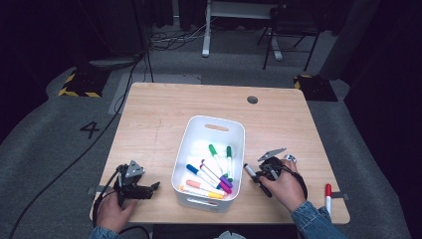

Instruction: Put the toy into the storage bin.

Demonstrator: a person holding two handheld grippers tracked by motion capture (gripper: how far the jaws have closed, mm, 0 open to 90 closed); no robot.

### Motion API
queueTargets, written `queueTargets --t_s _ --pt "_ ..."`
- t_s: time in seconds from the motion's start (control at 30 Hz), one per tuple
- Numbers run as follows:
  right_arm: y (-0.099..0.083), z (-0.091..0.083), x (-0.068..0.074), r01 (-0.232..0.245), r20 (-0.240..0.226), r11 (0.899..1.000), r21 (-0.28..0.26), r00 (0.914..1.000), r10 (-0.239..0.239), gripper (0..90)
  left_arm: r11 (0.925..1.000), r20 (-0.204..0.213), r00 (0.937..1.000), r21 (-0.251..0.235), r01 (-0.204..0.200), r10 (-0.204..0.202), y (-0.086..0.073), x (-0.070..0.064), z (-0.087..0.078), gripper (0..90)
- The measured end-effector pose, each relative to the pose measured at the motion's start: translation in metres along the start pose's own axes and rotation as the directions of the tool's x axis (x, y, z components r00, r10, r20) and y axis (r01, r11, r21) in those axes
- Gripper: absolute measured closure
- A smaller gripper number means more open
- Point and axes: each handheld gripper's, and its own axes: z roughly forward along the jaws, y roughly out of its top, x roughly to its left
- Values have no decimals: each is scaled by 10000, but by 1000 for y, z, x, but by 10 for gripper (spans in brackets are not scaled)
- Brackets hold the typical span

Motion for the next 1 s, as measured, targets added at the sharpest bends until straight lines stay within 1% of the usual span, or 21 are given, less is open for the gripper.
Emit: queueTargets --t_s 0.07,0.13,0.17,0.3,0.4,0.63,0.77,0.83,0.87,0.93,0.97,1.0 --pt "0 -1 -2 -101 122 9999 -7 9999 101 769 10000 -11 10000 -3 -9 9 0 0 0 144" --pt "-1 -1 -3 -83 175 10000 -18 9998 83 769 10000 -13 10000 -2 -10 10 0 0 0 144" --pt "-1 -1 -3 -148 48 9999 -51 9999 148 769 10000 -5 10000 3 -7 7 0 0 0 144" --pt "-1 -2 -5 -164 62 9999 -19 9998 164 770 10000 -13 10000 -3 -11 11 0 0 0 144" --pt "0 -8 -5 -156 -23 9998 -112 9999 155 770 10000 -8 10000 1 -3 3 0 0 0 144" --pt "6 -28 -5 -114 -115 9990 -442 9999 109 770 10000 -13 10000 -2 -13 13 0 0 0 144" --pt "10 -43 -2 -69 -228 9975 -708 9997 53 770 10000 -12 10000 -1 -10 10 0 0 0 144" --pt "13 -50 0 29 -215 9968 -803 9998 -46 770 10000 -11 10000 1 -3 3 0 0 0 144" --pt "14 -52 1 -50 -286 9959 -900 9996 24 770 10000 -14 10000 -2 -11 11 0 0 0 144" --pt "16 -59 3 -8 -367 9949 -1011 9993 -29 770 10000 -13 10000 -4 -8 8 0 0 0 144" --pt "17 -63 3 139 -374 9945 -1039 9991 -178 770 10000 -11 10000 -1 -6 6 0 0 0 144" --pt "18 -66 5 71 -398 9934 -1145 9991 -117 769 10000 -13 10000 0 -12 12 0 0 0 144"
